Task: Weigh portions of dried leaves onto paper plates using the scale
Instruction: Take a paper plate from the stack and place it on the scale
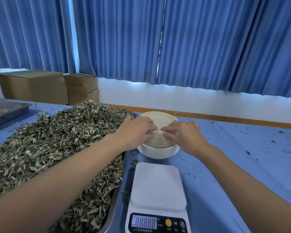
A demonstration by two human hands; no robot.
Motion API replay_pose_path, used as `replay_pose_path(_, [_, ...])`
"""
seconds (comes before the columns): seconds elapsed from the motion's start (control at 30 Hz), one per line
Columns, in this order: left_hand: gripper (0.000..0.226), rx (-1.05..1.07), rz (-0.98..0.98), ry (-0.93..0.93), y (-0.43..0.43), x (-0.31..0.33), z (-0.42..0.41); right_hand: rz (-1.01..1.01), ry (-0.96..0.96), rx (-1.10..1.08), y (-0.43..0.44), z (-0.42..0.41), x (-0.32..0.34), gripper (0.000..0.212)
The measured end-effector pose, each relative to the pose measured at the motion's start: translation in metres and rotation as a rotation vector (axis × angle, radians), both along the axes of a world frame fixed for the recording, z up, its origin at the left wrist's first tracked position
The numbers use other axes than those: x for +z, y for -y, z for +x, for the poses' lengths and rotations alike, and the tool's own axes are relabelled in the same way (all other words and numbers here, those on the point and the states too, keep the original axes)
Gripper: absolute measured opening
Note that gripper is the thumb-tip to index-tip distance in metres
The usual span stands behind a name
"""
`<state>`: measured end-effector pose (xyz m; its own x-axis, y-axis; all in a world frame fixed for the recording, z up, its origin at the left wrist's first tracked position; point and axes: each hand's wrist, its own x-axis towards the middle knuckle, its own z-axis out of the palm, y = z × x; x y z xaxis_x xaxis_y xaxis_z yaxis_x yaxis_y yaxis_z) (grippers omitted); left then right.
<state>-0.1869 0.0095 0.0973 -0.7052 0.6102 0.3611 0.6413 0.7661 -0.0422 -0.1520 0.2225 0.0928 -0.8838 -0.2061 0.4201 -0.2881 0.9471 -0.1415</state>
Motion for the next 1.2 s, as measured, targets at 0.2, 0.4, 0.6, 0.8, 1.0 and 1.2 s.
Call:
replay_pose_path(0.2, [0.017, -0.106, 0.138, 0.093, 0.002, 0.008, -0.024, -0.213, 0.194, 0.214, -0.014, -0.021, 0.014, 0.013])
replay_pose_path(0.4, [0.015, -0.242, 0.238, 0.275, 0.003, 0.017, -0.037, -0.292, 0.295, 0.298, -0.02, -0.035, 0.028, 0.013])
replay_pose_path(0.6, [0.019, -0.288, 0.153, 0.251, 0.004, 0.024, -0.031, -0.32, 0.339, 0.316, -0.022, -0.036, 0.031, 0.012])
replay_pose_path(0.8, [0.034, -0.198, -0.29, -0.185, 0.001, 0.021, -0.021, -0.397, 0.307, 0.307, -0.024, -0.032, 0.032, 0.011])
replay_pose_path(1.0, [0.035, -0.171, -0.272, -0.358, 0.002, 0.02, -0.021, -0.482, 0.214, 0.257, -0.022, -0.023, 0.031, 0.022])
replay_pose_path(1.2, [0.03, -0.217, -0.004, -0.453, 0.007, 0.021, -0.006, -0.635, -0.255, -0.199, -0.019, -0.011, 0.025, 0.043])
